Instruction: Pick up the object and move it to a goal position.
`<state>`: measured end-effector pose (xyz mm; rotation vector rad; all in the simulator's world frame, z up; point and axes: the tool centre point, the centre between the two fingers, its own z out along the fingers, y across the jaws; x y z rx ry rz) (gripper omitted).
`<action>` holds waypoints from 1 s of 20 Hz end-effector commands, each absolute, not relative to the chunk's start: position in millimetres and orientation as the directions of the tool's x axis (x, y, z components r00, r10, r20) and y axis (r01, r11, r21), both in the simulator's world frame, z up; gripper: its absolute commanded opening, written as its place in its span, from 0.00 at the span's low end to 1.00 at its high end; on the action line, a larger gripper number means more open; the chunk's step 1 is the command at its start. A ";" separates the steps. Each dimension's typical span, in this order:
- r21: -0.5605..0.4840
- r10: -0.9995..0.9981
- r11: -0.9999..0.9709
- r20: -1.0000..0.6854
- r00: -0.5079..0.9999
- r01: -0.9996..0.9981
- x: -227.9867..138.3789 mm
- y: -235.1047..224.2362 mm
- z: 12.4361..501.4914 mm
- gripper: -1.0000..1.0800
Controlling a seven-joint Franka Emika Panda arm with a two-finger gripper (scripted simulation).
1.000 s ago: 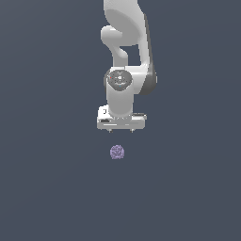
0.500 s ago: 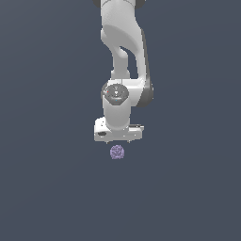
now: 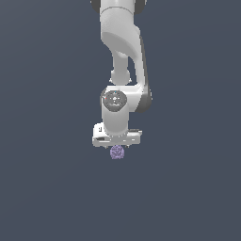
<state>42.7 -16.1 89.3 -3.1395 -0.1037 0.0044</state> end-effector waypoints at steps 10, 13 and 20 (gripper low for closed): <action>0.000 0.067 -0.998 -0.001 0.998 0.067 42.6 -16.3 48.0 0.96; 0.000 0.068 -0.998 0.000 0.998 0.068 43.2 -16.2 40.0 0.96; 0.000 0.068 -0.998 0.000 0.998 0.068 44.2 -16.3 38.9 0.00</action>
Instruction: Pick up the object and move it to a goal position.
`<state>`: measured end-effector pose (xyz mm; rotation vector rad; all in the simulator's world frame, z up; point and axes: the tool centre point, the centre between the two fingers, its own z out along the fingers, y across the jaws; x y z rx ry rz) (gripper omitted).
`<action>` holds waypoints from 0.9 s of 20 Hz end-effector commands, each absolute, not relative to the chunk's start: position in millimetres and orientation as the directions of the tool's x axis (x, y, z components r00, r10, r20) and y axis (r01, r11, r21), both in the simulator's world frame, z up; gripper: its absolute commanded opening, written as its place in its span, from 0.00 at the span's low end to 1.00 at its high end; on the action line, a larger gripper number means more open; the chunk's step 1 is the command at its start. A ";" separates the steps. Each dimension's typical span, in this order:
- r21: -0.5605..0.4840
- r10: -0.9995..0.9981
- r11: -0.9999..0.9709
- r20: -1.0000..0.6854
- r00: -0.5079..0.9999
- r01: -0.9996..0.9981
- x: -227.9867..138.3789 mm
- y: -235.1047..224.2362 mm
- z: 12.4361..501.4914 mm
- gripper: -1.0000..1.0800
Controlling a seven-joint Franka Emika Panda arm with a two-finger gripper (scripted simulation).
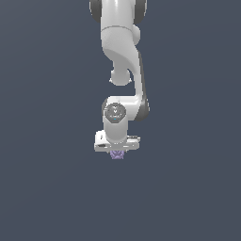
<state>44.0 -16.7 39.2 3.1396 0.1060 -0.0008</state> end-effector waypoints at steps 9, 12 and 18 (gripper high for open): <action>0.000 0.067 -0.998 0.000 0.998 0.067 43.7 -17.1 40.0 0.00; 0.000 0.067 -0.998 0.000 0.998 0.067 41.2 -17.8 43.4 0.00; 0.000 0.067 -0.998 0.000 0.998 0.067 29.4 -21.0 59.5 0.00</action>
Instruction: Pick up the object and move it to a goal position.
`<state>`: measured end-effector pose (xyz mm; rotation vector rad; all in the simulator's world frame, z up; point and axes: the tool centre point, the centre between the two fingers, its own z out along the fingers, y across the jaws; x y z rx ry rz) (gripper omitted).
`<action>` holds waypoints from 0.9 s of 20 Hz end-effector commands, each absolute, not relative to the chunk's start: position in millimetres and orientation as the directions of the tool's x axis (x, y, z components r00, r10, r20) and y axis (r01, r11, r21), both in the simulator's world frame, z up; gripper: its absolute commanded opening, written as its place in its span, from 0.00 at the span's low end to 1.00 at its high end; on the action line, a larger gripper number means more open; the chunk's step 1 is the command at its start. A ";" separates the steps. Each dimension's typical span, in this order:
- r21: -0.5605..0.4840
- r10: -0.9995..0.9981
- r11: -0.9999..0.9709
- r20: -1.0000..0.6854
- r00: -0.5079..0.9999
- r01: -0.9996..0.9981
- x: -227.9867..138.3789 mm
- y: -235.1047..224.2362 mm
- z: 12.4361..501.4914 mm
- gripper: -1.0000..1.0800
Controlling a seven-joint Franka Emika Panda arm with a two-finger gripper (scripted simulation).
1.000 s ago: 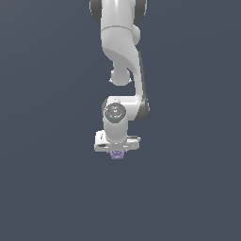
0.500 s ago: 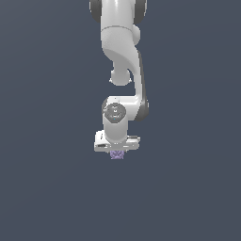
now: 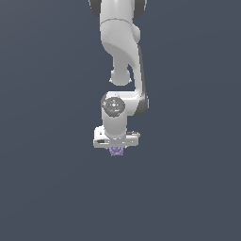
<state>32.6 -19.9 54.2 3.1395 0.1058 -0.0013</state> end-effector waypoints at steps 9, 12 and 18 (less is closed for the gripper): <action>0.000 0.067 -0.998 0.000 0.998 0.067 -6.1 -30.7 108.1 0.00; 0.000 0.067 -0.998 0.000 0.998 0.067 -21.4 -34.9 129.3 0.00; 0.000 0.067 -0.998 0.000 0.998 0.067 -51.9 -43.4 172.4 0.00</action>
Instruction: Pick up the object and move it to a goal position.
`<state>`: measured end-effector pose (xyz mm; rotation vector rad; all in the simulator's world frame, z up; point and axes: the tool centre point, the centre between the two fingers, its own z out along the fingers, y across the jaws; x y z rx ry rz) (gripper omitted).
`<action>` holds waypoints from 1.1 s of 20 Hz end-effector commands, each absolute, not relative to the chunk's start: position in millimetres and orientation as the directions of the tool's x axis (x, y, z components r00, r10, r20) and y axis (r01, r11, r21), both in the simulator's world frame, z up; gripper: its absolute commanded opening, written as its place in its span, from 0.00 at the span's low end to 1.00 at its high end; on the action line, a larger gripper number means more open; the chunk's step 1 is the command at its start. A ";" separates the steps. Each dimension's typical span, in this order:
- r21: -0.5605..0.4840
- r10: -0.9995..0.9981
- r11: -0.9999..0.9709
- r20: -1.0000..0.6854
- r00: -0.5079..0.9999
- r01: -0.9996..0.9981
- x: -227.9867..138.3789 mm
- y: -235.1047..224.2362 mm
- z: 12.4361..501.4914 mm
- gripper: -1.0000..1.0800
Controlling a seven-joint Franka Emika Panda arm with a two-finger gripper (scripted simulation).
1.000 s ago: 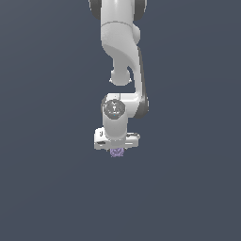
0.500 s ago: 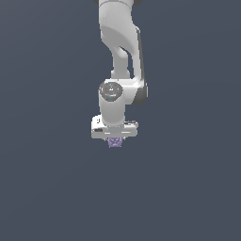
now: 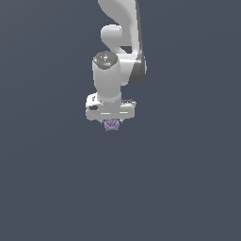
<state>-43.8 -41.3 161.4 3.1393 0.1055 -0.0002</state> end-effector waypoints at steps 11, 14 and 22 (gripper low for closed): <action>-0.001 0.068 -0.998 0.000 0.998 0.068 -103.1 -58.2 248.3 0.00; -0.001 0.068 -0.998 0.000 0.998 0.068 -112.6 -61.3 263.5 0.00; -0.001 0.068 -0.998 0.000 0.998 0.068 -127.0 -66.3 287.5 0.00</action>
